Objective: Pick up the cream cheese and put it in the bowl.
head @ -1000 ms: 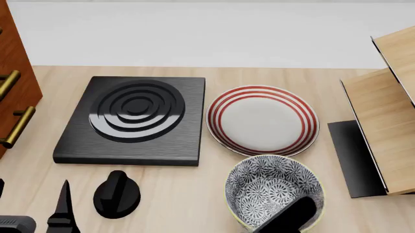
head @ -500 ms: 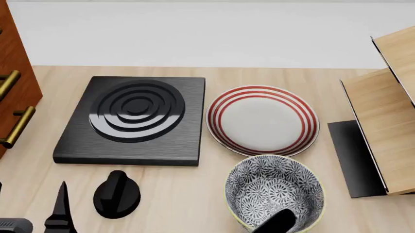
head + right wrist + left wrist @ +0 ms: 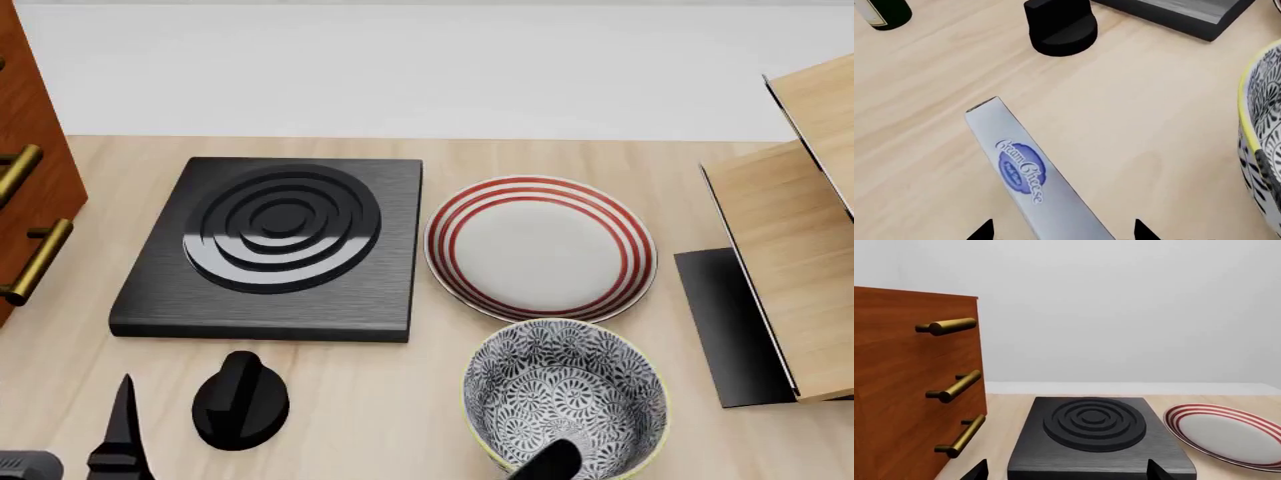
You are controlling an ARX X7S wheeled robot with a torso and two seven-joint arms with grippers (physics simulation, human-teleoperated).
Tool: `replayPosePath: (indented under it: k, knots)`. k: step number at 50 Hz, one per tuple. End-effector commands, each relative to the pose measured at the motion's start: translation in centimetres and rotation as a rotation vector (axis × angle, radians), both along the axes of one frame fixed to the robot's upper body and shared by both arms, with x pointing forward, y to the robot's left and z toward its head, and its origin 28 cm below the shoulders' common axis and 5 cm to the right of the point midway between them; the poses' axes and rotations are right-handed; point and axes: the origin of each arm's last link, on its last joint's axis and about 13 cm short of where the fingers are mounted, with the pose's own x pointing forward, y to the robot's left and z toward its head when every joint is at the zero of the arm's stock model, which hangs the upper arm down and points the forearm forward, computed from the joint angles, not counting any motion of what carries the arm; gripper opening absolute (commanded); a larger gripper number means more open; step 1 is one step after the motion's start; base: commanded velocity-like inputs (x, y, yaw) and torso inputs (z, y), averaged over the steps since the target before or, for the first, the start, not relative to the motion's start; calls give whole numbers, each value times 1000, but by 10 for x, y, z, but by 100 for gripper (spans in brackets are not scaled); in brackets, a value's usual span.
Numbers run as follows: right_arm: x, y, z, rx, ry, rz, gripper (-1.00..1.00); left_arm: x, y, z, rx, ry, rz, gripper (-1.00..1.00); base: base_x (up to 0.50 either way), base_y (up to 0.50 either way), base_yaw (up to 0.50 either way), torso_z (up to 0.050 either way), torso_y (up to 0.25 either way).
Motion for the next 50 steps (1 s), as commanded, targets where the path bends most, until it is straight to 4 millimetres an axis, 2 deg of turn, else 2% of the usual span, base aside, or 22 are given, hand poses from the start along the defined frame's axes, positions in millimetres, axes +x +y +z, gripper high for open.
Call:
replayPosePath:
  k: [1,23,24,38,46,50]
  knots:
    - [2,1,-6,-16,15,3,100,0,1,-1,-1,1,2,100,0,0,0,0,0]
    - [5,3,-15,-35,29,8,100,3,1,-3,-3,11,7,100,0,0,0,0,0]
    - [5,3,-15,-39,27,7,-100,3,1,-3,-3,10,7,100,0,0,0,0,0]
    - [1,3,-14,-69,-2,3,-100,1,2,-3,-2,7,6,100,0,0,0,0,0]
    - [-1,2,-4,-63,-50,-29,-100,0,1,-3,1,3,5,100,0,0,0,0,0]
    - [-5,1,8,-31,-92,-47,-100,1,1,-1,-2,3,4,100,0,0,0,0,0]
